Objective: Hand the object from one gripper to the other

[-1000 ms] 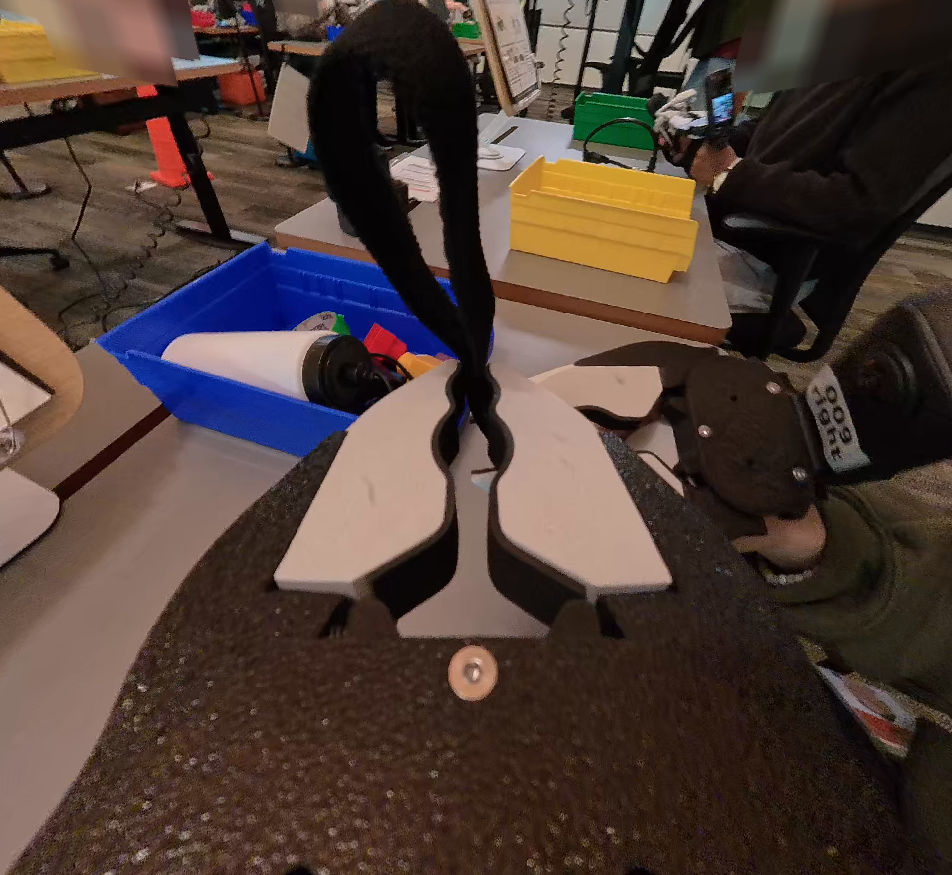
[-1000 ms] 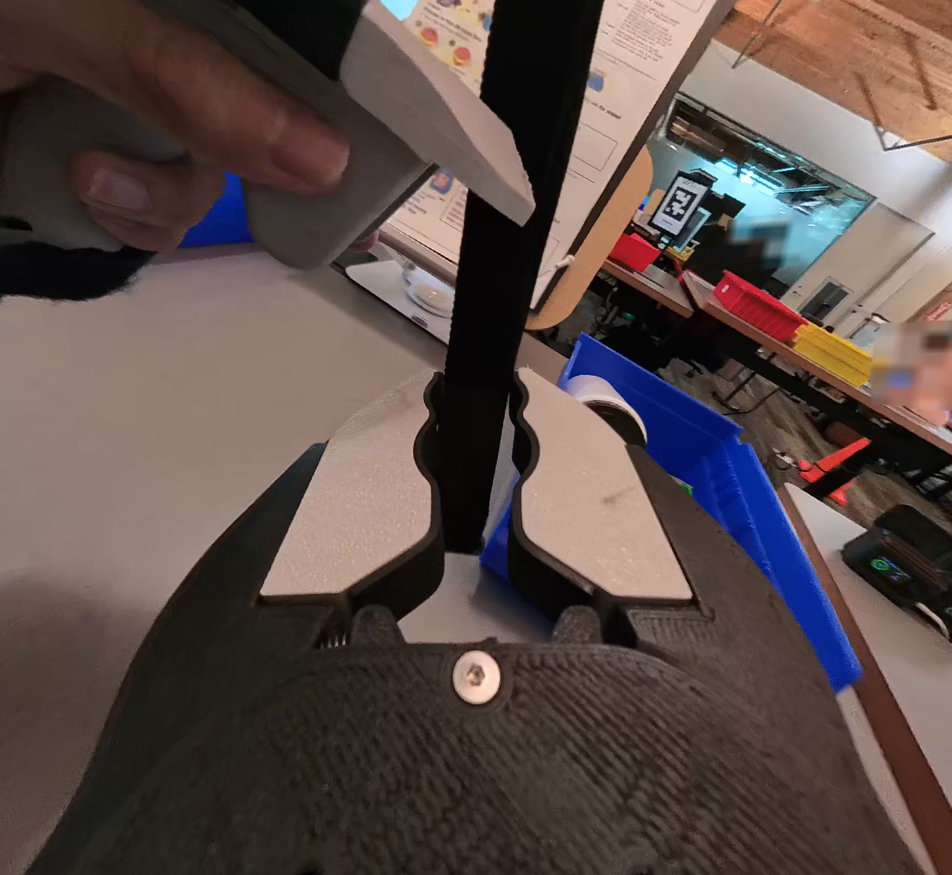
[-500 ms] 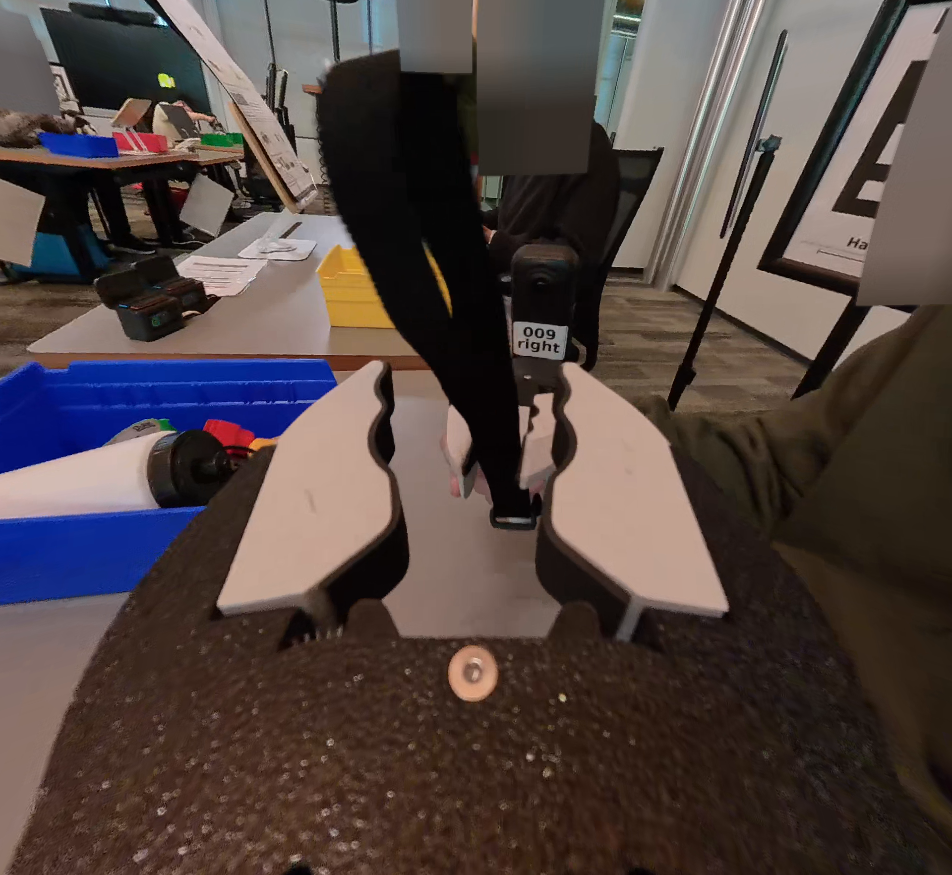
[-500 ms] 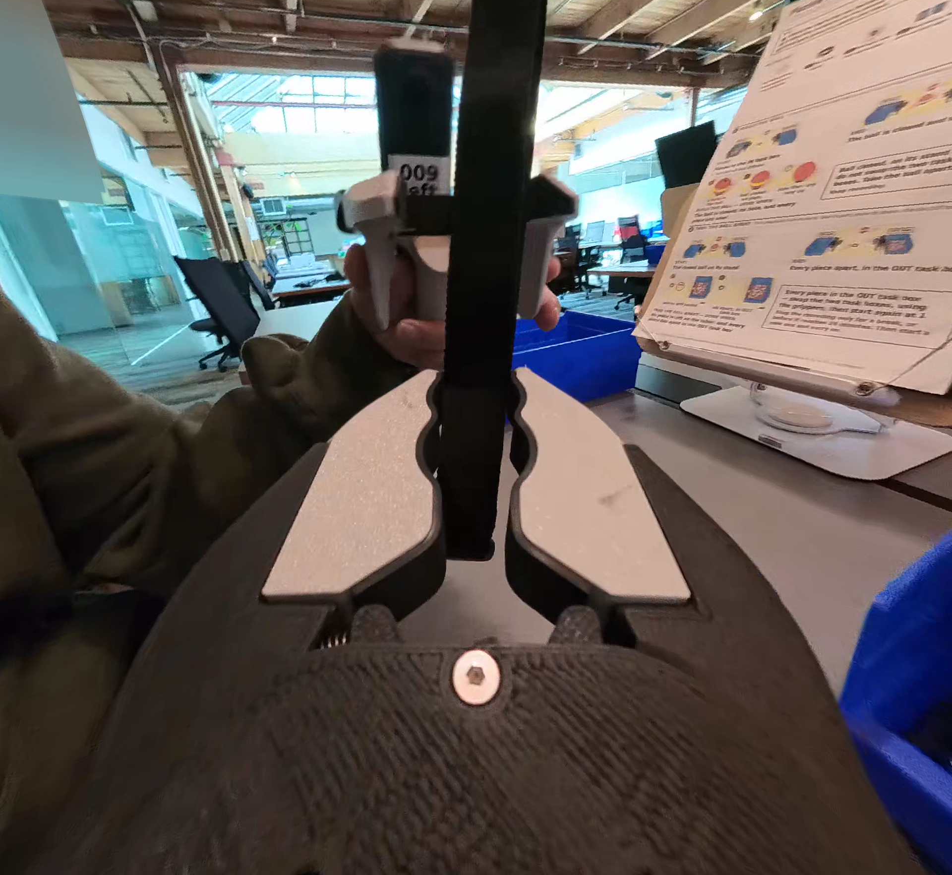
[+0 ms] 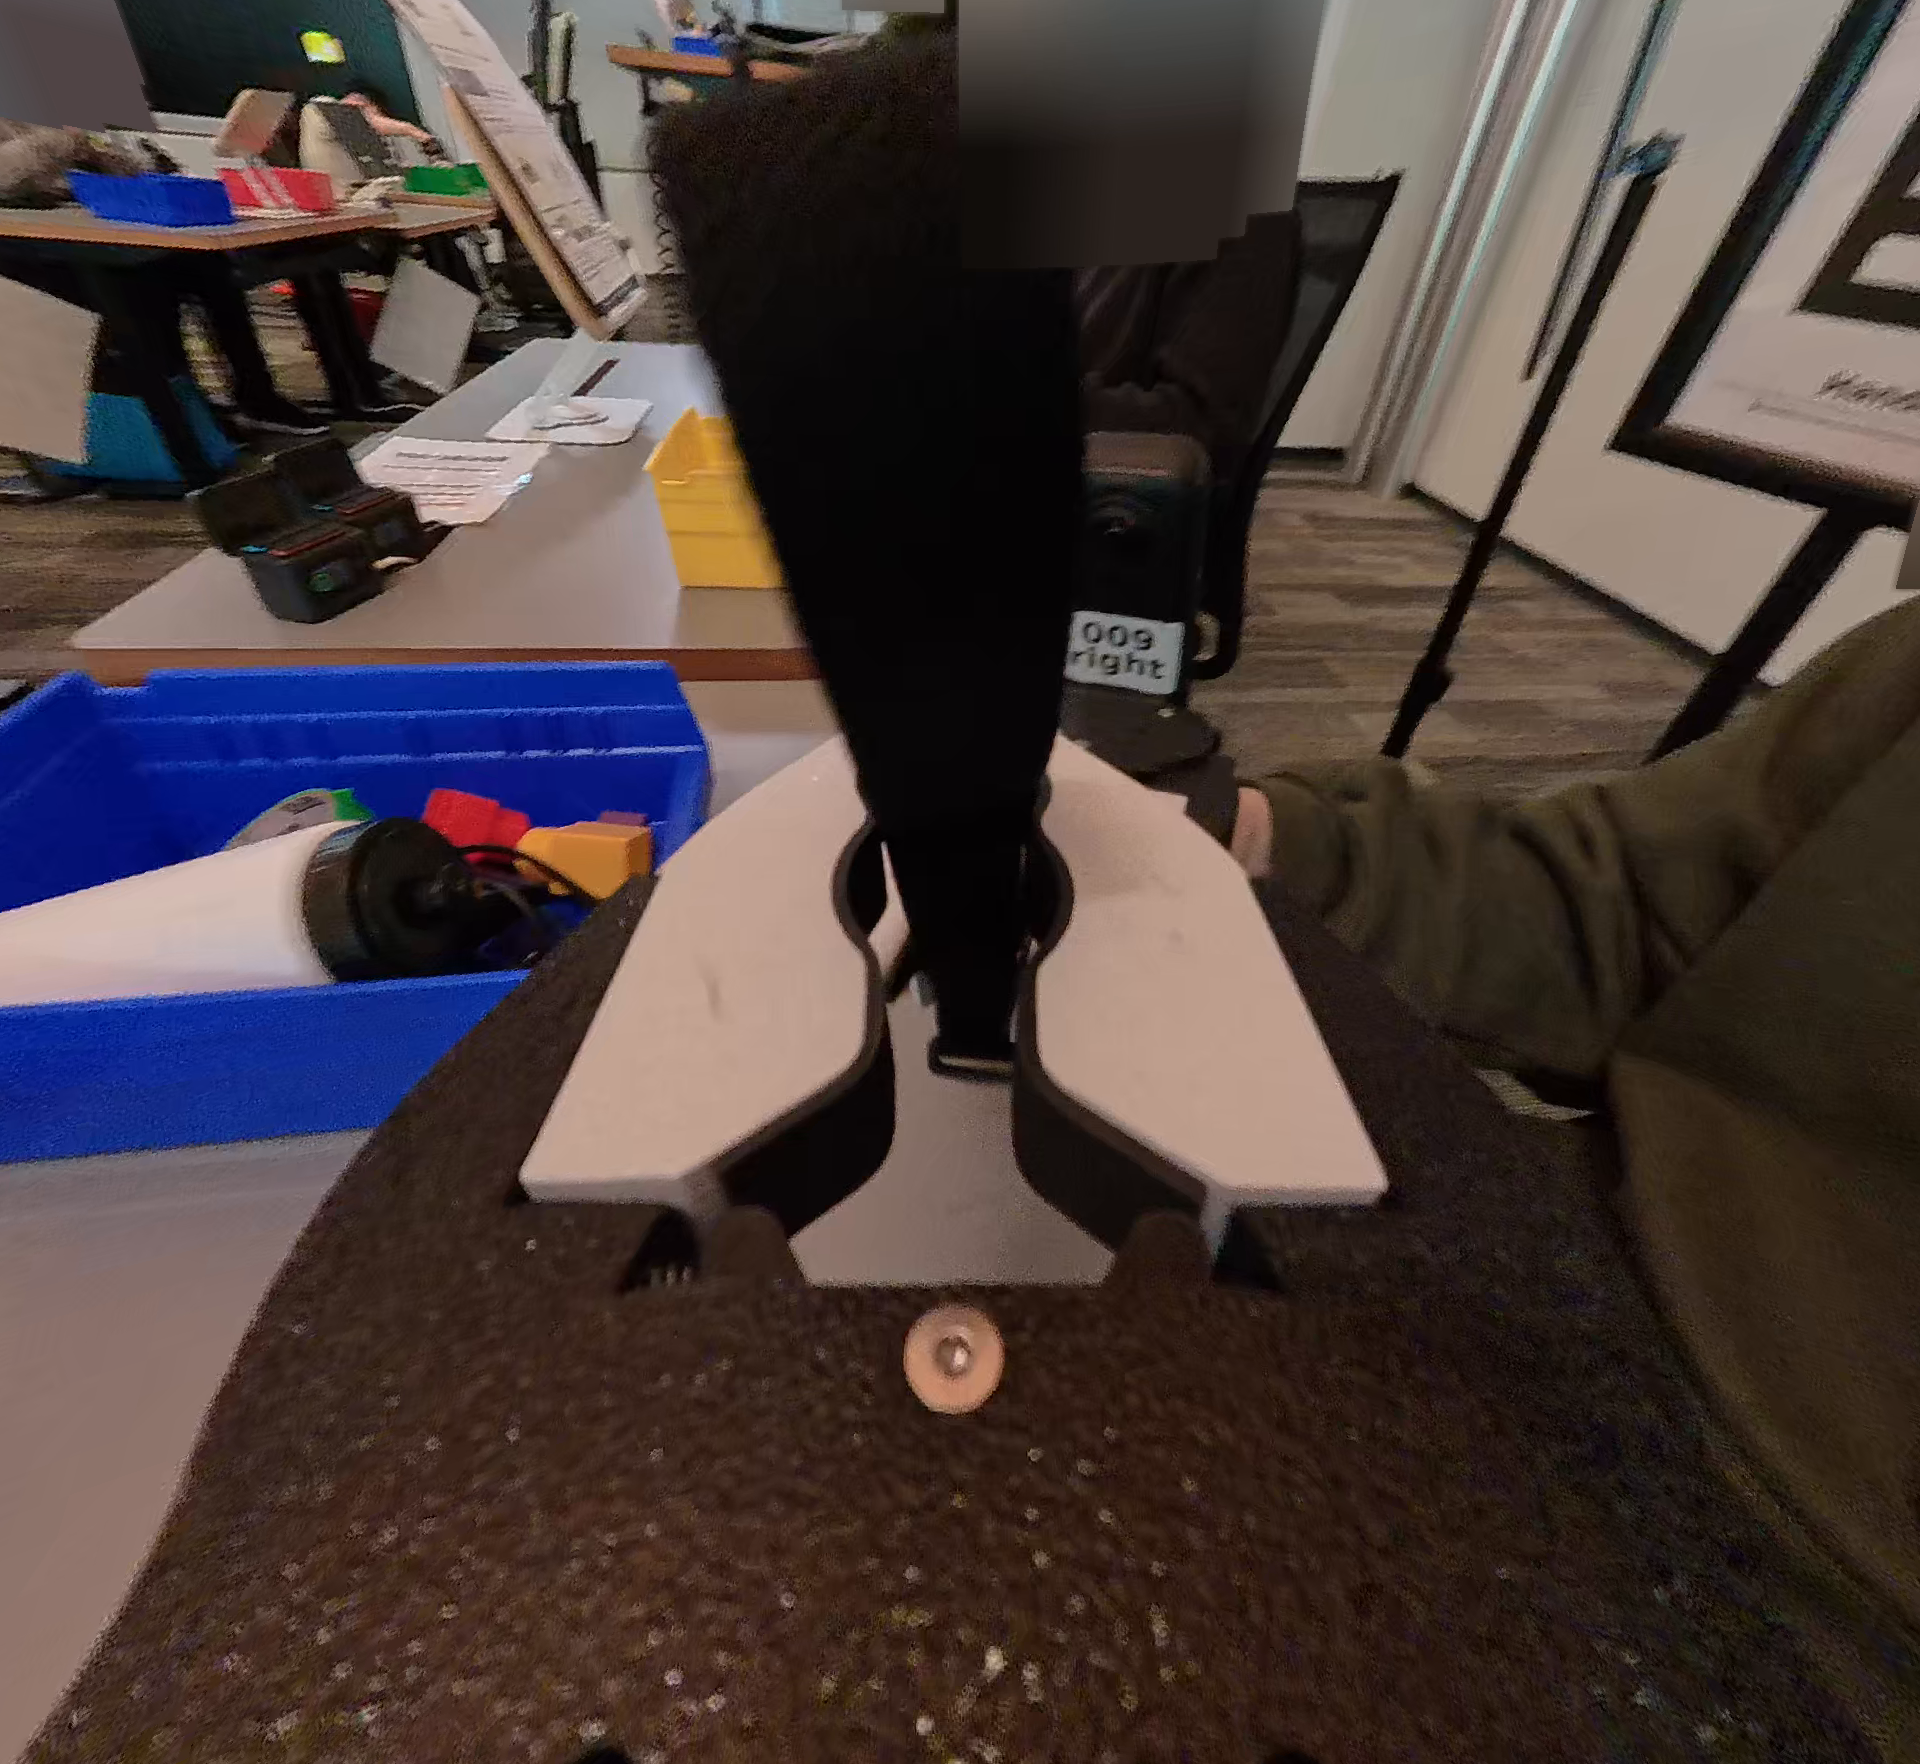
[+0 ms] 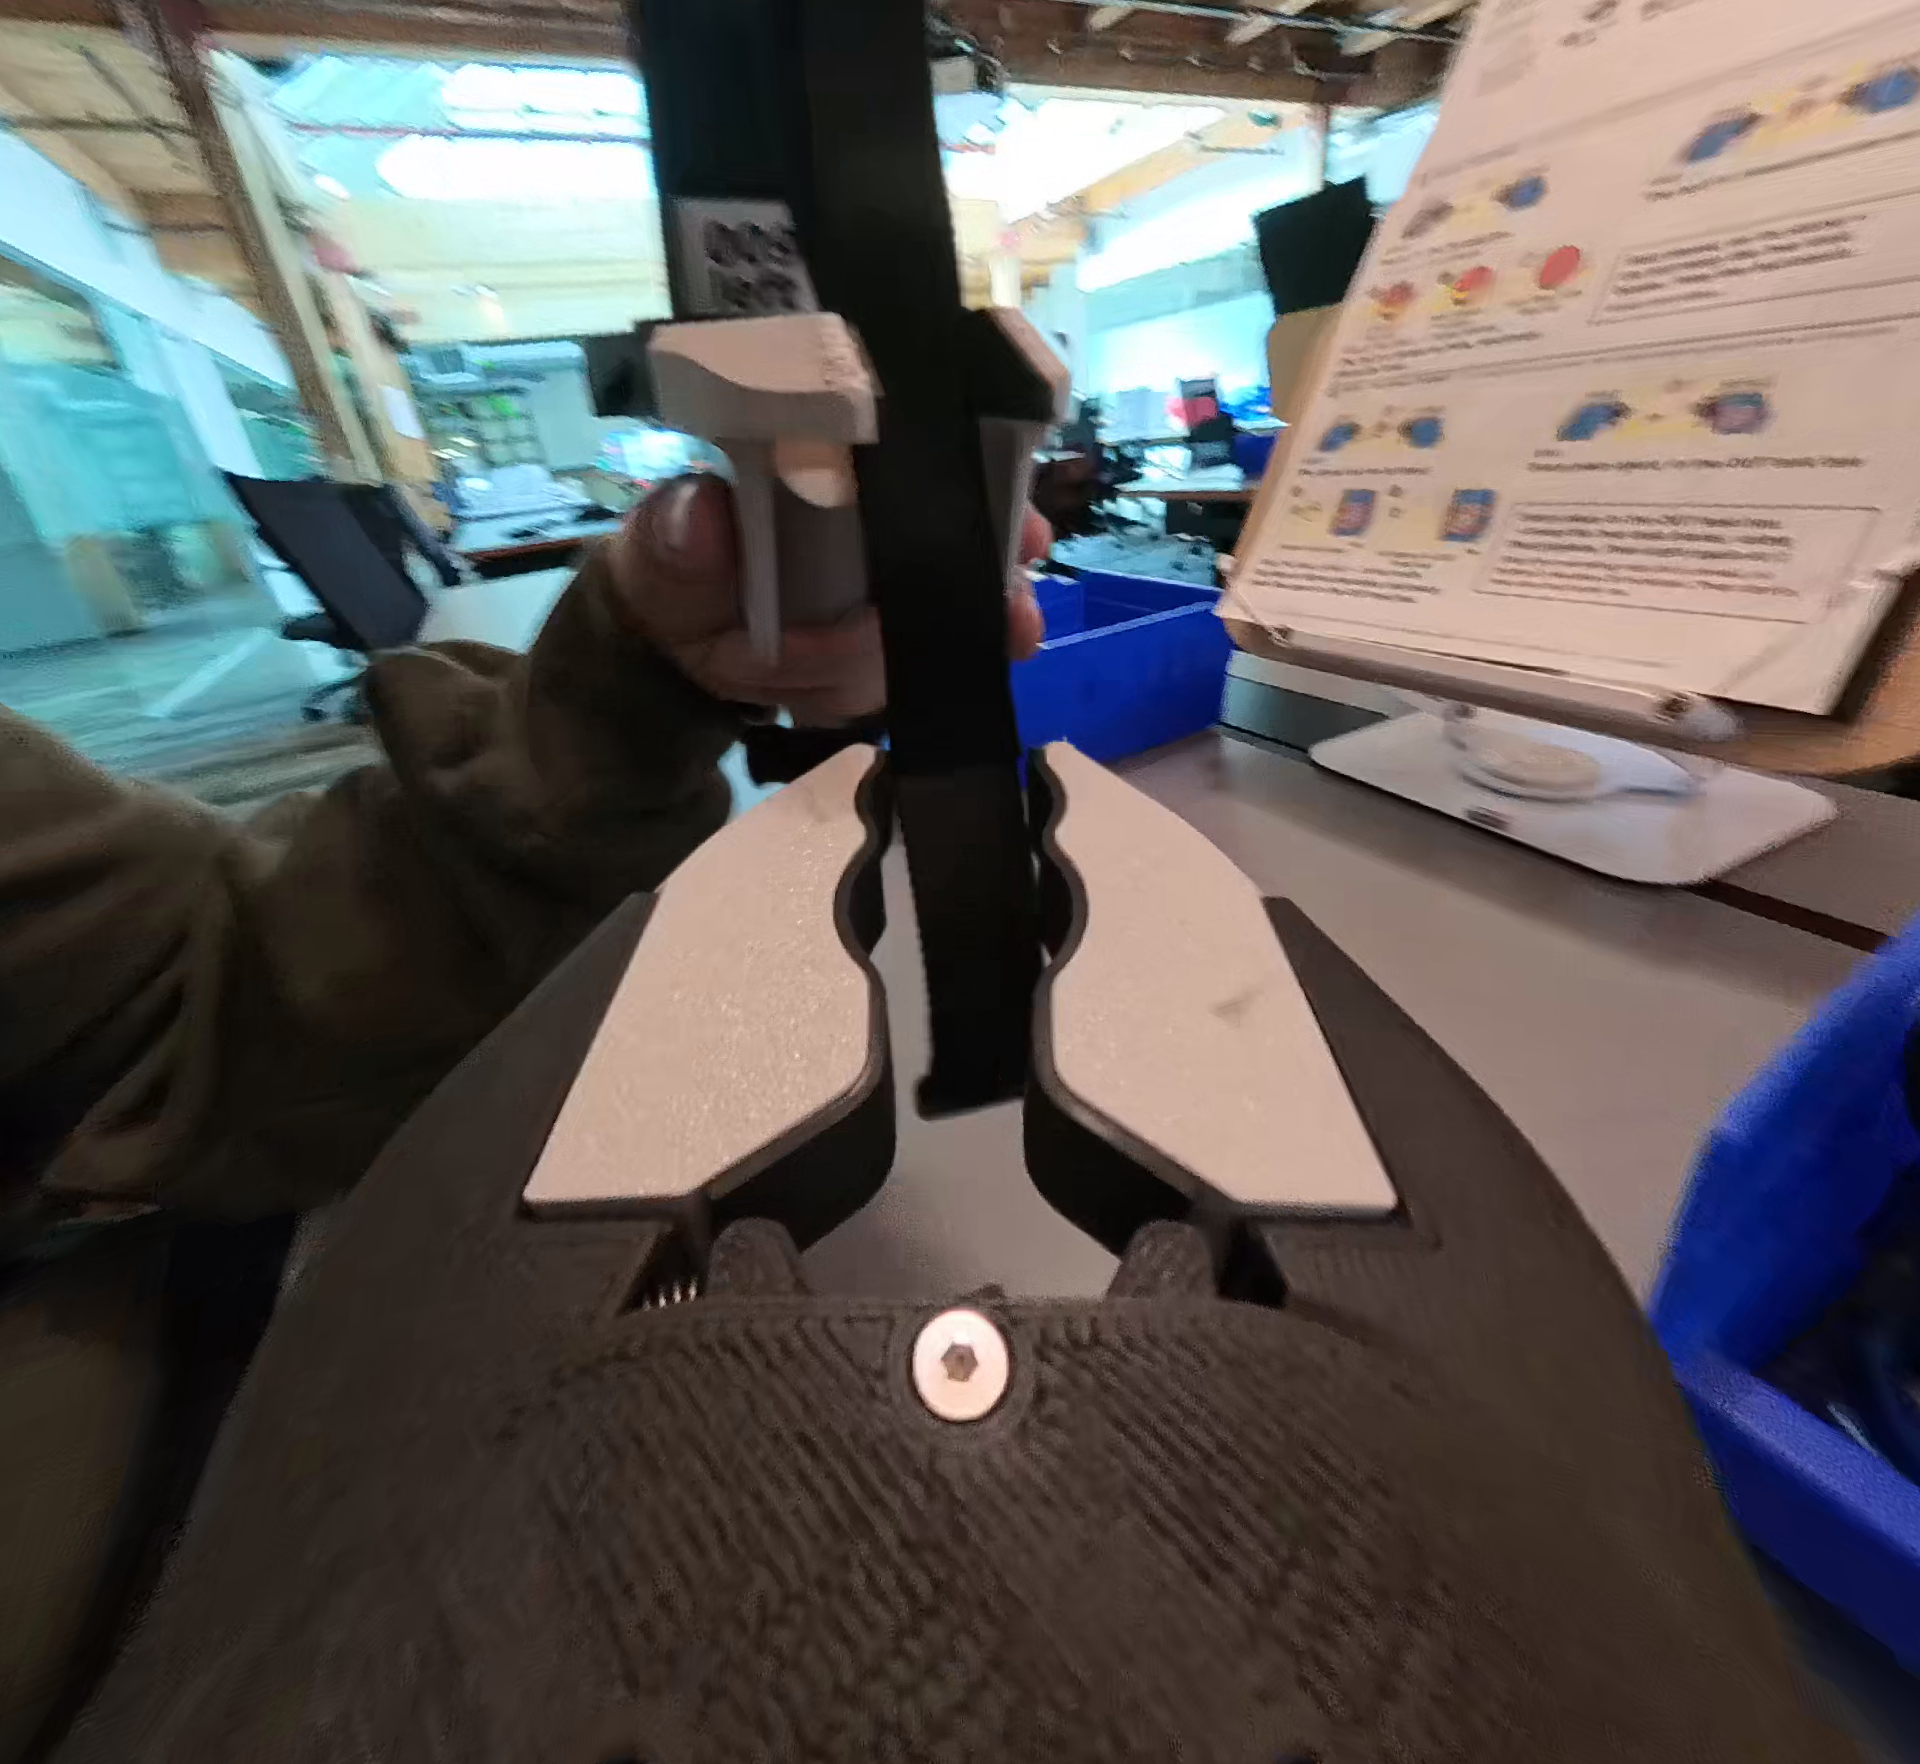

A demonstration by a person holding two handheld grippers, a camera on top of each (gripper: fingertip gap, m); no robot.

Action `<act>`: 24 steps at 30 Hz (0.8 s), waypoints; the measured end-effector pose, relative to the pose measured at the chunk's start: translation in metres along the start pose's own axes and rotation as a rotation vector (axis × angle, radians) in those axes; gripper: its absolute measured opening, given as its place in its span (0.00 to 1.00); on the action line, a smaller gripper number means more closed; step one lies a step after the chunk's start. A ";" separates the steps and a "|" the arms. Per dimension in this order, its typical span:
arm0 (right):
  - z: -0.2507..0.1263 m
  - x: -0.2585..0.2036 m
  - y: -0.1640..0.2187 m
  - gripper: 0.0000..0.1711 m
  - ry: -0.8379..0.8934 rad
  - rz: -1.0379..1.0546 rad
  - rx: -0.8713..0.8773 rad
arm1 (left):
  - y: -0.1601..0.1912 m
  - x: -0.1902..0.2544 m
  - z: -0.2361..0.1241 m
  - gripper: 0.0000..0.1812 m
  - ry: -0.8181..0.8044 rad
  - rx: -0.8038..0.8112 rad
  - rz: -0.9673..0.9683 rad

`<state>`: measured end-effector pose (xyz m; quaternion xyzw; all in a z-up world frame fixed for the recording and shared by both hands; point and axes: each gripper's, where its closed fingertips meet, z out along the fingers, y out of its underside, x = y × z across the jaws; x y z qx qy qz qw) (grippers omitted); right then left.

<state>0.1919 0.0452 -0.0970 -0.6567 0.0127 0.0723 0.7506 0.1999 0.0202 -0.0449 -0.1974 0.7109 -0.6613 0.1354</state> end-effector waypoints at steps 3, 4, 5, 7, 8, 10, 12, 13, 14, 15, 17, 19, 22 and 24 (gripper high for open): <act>-0.010 0.018 -0.005 0.35 0.124 -0.088 -0.024 | 0.012 -0.014 0.000 0.11 -0.126 -0.106 0.087; -0.016 0.020 -0.014 0.37 0.153 -0.124 -0.009 | 0.021 -0.017 0.000 0.11 -0.156 -0.169 0.123; -0.021 0.020 -0.026 0.37 0.180 -0.154 0.025 | 0.030 -0.019 0.000 0.11 -0.180 -0.233 0.161; -0.029 0.011 -0.052 0.34 0.194 -0.191 0.116 | 0.047 -0.021 0.003 0.11 -0.196 -0.353 0.236; -0.029 0.004 -0.060 0.33 0.181 -0.199 0.139 | 0.056 -0.020 0.006 0.11 -0.193 -0.405 0.266; -0.022 -0.010 -0.060 0.35 0.137 -0.225 0.108 | 0.070 -0.019 0.011 0.11 -0.175 -0.479 0.306; -0.016 -0.017 -0.053 0.35 0.124 -0.289 0.057 | 0.082 -0.010 0.017 0.10 -0.108 -0.526 0.337; -0.014 -0.020 -0.049 0.34 0.113 -0.323 0.037 | 0.088 -0.005 0.018 0.10 -0.070 -0.544 0.355; -0.012 -0.024 -0.044 0.32 0.089 -0.344 0.014 | 0.092 -0.001 0.019 0.10 -0.036 -0.560 0.372; -0.010 -0.028 -0.039 0.30 0.054 -0.356 -0.007 | 0.096 0.003 0.019 0.10 0.001 -0.569 0.383; -0.009 -0.035 -0.033 0.25 -0.004 -0.372 -0.024 | 0.099 0.011 0.019 0.10 0.065 -0.561 0.379; -0.010 -0.041 -0.031 0.20 -0.050 -0.398 -0.027 | 0.101 0.018 0.018 0.10 0.120 -0.548 0.367; -0.013 -0.038 -0.031 0.13 -0.043 -0.409 -0.033 | 0.101 0.021 0.017 0.10 0.153 -0.527 0.357; -0.014 -0.037 -0.035 0.13 -0.036 -0.395 -0.015 | 0.097 0.021 0.019 0.11 0.158 -0.498 0.345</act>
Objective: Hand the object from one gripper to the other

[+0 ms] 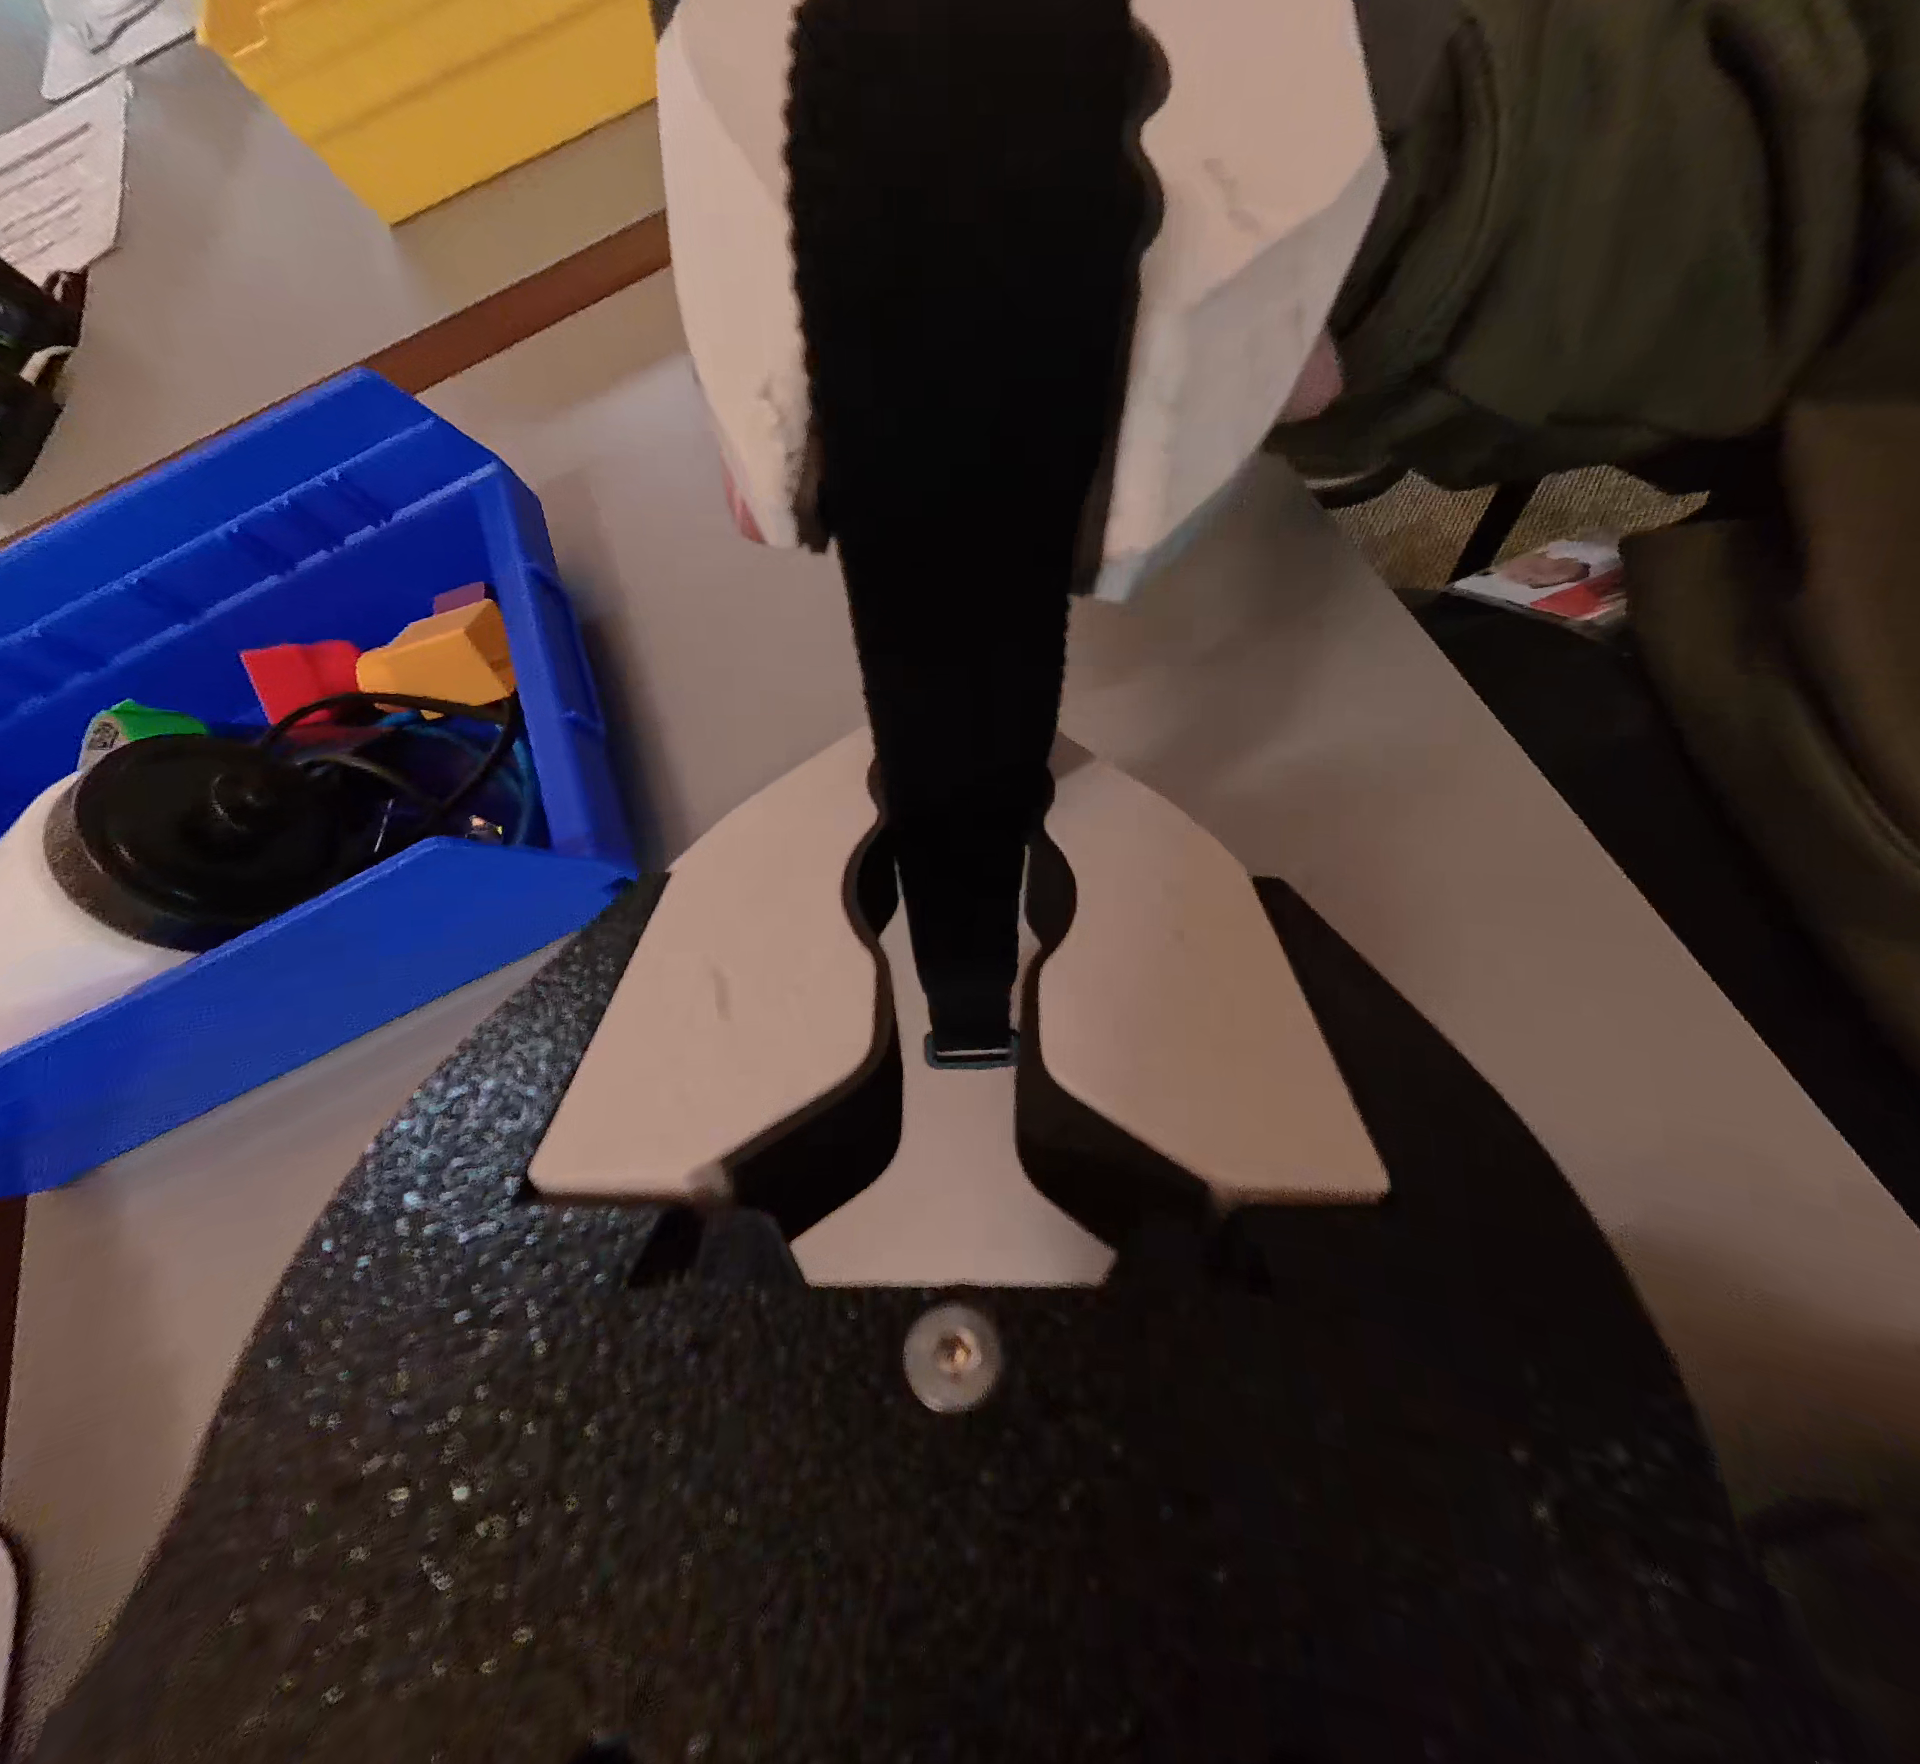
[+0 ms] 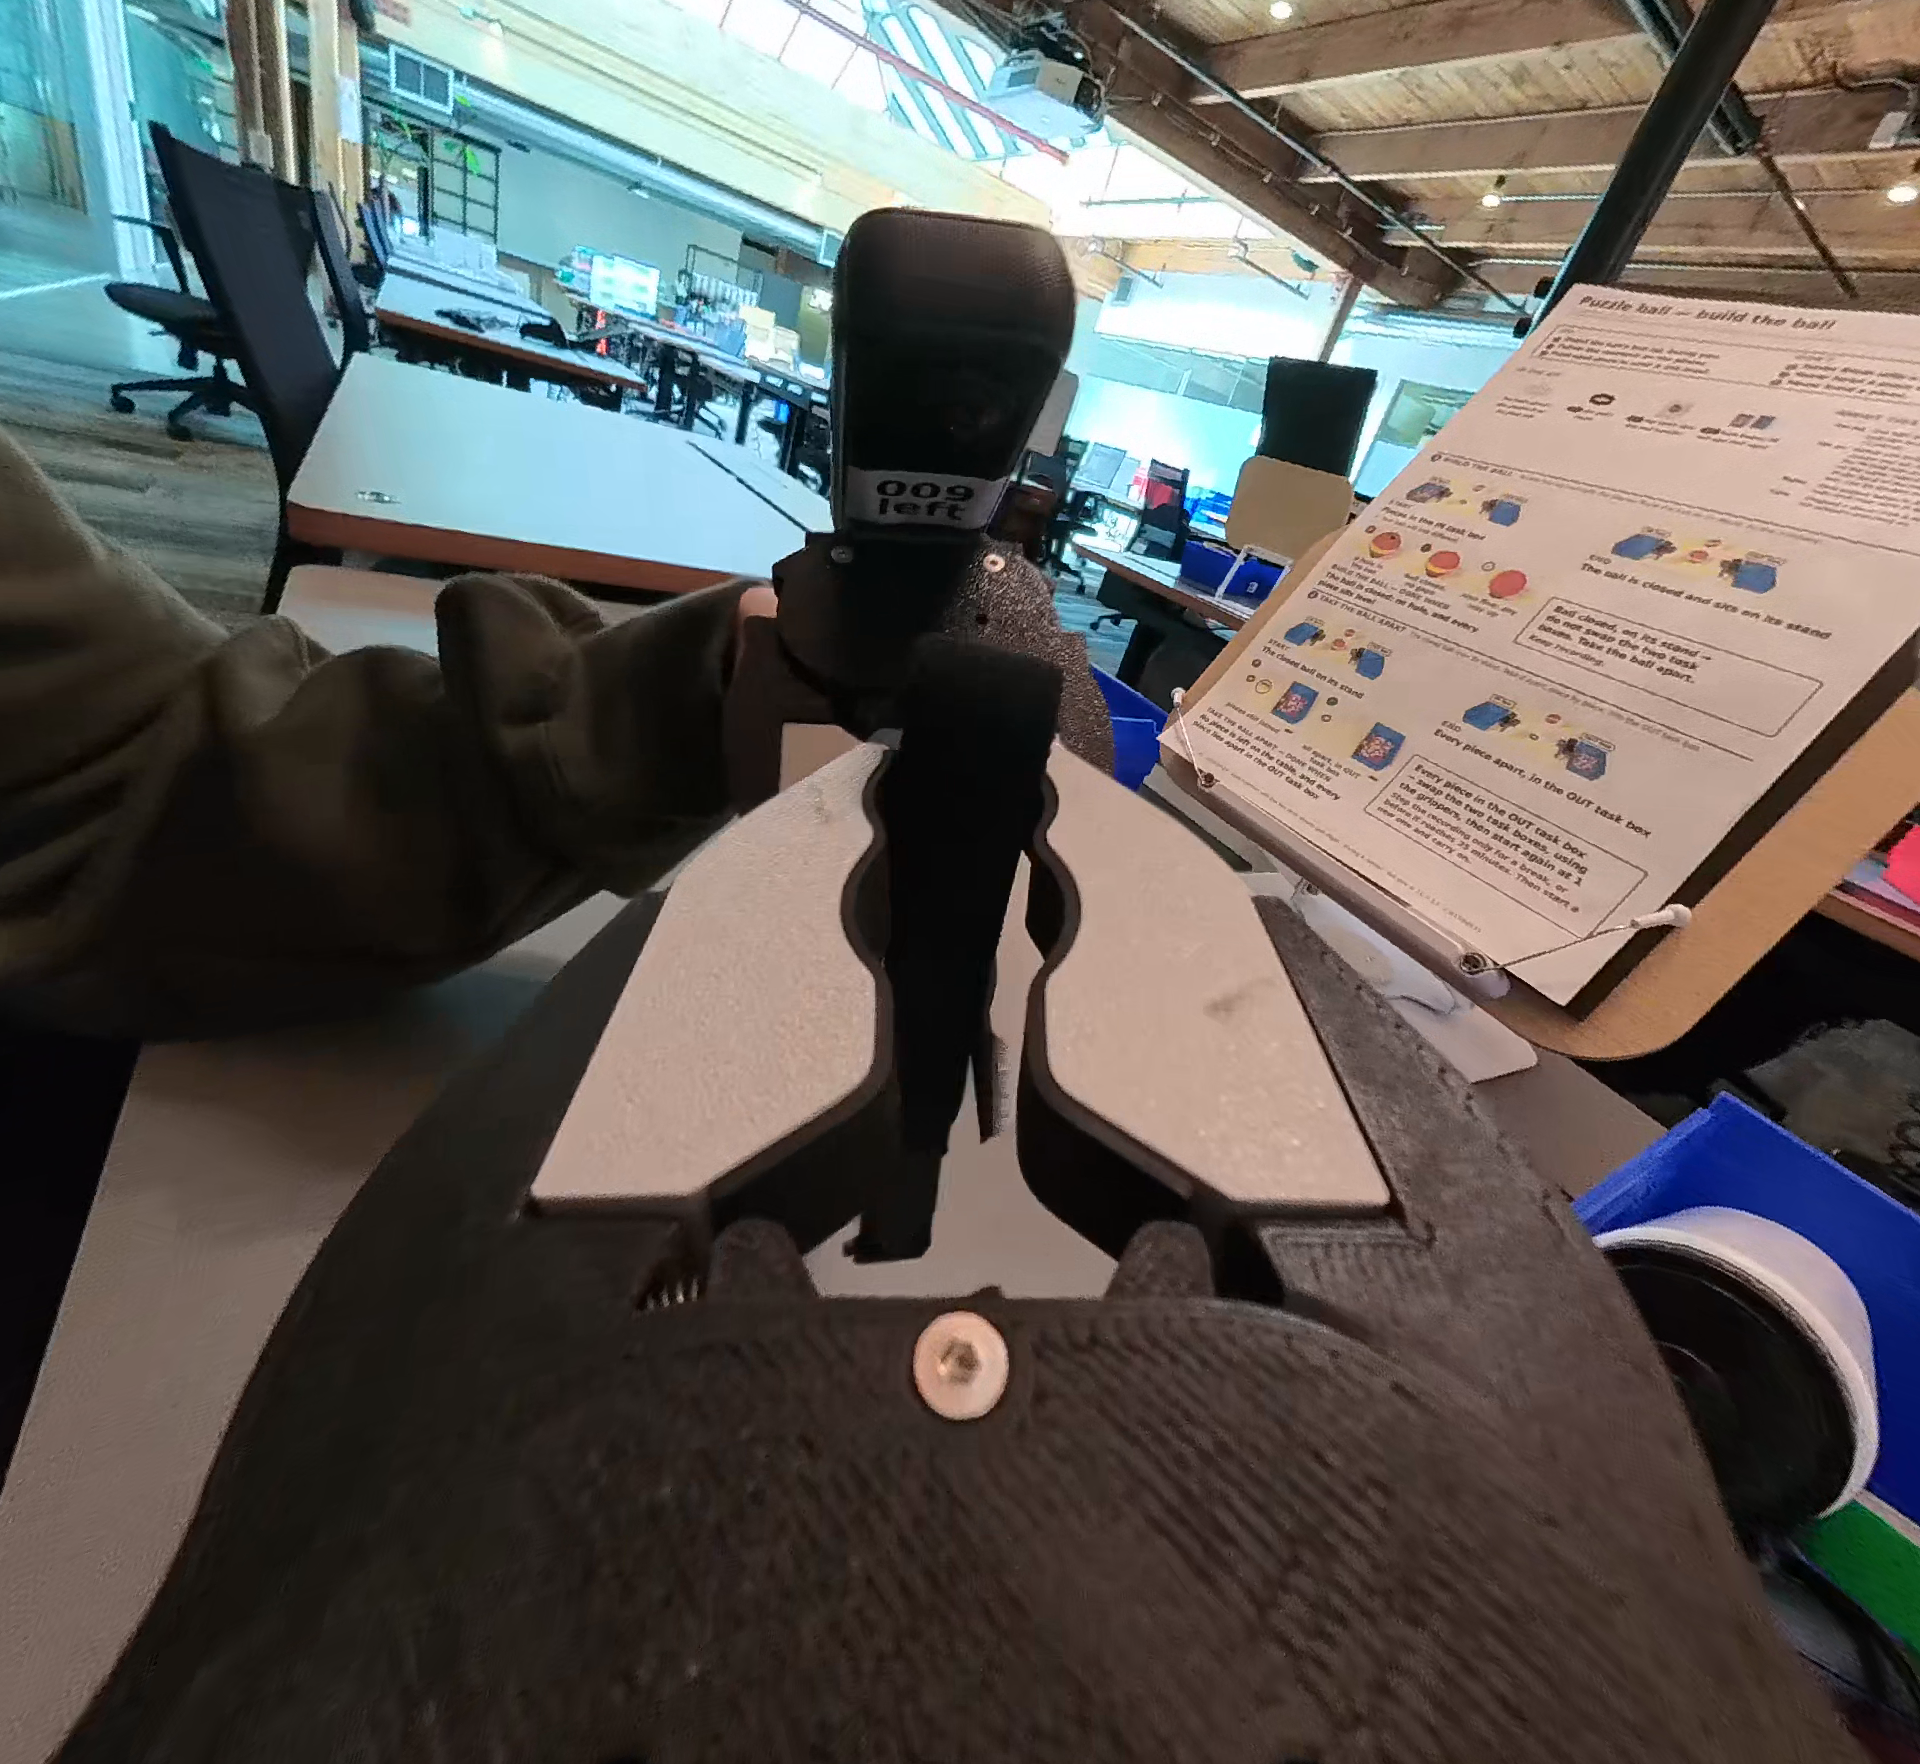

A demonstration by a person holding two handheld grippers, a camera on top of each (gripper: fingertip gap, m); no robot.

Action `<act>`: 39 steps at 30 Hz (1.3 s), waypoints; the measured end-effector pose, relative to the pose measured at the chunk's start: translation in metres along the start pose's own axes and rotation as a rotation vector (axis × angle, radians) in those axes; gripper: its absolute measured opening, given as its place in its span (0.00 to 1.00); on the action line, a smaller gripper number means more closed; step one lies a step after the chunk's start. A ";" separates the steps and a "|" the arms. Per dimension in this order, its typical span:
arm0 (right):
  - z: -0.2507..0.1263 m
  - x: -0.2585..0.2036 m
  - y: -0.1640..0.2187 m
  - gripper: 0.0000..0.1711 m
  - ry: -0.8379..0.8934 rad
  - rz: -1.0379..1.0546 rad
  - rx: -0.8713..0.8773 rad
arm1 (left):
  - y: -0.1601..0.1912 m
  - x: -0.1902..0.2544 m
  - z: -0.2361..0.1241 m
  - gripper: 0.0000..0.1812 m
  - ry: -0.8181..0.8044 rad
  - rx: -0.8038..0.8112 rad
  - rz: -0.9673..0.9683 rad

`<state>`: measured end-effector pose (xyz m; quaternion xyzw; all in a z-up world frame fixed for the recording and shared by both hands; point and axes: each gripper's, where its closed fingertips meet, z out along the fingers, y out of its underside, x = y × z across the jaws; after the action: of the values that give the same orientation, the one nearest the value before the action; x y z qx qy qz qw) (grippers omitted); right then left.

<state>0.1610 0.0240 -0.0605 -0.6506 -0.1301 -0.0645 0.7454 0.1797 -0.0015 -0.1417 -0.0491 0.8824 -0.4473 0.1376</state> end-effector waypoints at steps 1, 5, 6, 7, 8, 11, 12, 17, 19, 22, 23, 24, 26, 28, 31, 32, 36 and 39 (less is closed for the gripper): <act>0.000 0.002 -0.003 0.12 0.009 0.010 0.016 | -0.003 0.000 0.000 0.12 -0.001 0.021 0.002; -0.009 0.019 -0.024 0.12 0.103 0.087 0.159 | -0.015 -0.009 -0.004 0.24 -0.062 0.102 -0.006; -0.013 0.023 -0.029 0.12 0.116 0.121 0.198 | -0.016 -0.011 -0.005 0.25 -0.064 0.115 -0.017; -0.017 0.027 -0.033 0.12 0.129 0.150 0.238 | -0.016 -0.012 -0.006 0.25 -0.064 0.124 -0.029; -0.022 0.033 -0.037 0.12 0.152 0.174 0.281 | -0.015 -0.013 -0.006 0.25 -0.064 0.127 -0.042; -0.038 0.047 -0.047 0.12 0.198 0.256 0.392 | -0.003 -0.017 -0.009 0.26 -0.068 0.088 -0.075; -0.043 0.051 -0.049 0.12 0.209 0.272 0.421 | 0.002 -0.018 -0.010 0.25 -0.064 0.077 -0.083; -0.056 0.060 -0.054 0.11 0.227 0.315 0.493 | 0.001 -0.018 -0.016 0.17 -0.007 0.151 -0.159; -0.055 0.060 -0.054 0.11 0.226 0.316 0.489 | 0.003 -0.018 -0.013 0.14 0.003 0.144 -0.166; -0.053 0.055 -0.056 0.11 0.206 0.300 0.489 | 0.004 -0.016 -0.007 0.24 0.018 0.137 -0.169; -0.051 0.054 -0.056 0.11 0.204 0.297 0.481 | 0.003 -0.015 -0.005 0.25 0.029 0.135 -0.175; -0.050 0.053 -0.055 0.11 0.198 0.294 0.474 | 0.004 -0.015 -0.003 0.21 0.032 0.132 -0.178; -0.050 0.053 -0.055 0.11 0.198 0.287 0.469 | 0.005 -0.013 -0.002 0.13 0.047 0.125 -0.170; -0.051 0.053 -0.054 0.11 0.197 0.285 0.463 | 0.005 -0.013 -0.003 0.12 0.050 0.128 -0.172; -0.053 0.055 -0.052 0.12 0.212 0.256 0.438 | 0.006 -0.016 -0.009 0.12 0.038 0.137 -0.170; -0.054 0.056 -0.049 0.12 0.227 0.244 0.412 | 0.009 -0.020 -0.012 0.12 0.009 0.128 -0.171; -0.059 0.071 -0.020 0.30 0.345 0.127 0.171 | 0.025 -0.036 -0.027 0.12 -0.097 0.044 -0.239; -0.074 0.088 0.012 0.50 0.476 -0.059 -0.154 | 0.045 -0.044 -0.041 0.12 -0.186 -0.084 -0.290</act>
<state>0.2570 -0.0412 -0.0560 -0.6680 0.0355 -0.2474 0.7010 0.2116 0.0662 -0.1462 -0.2228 0.8674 -0.4187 0.1507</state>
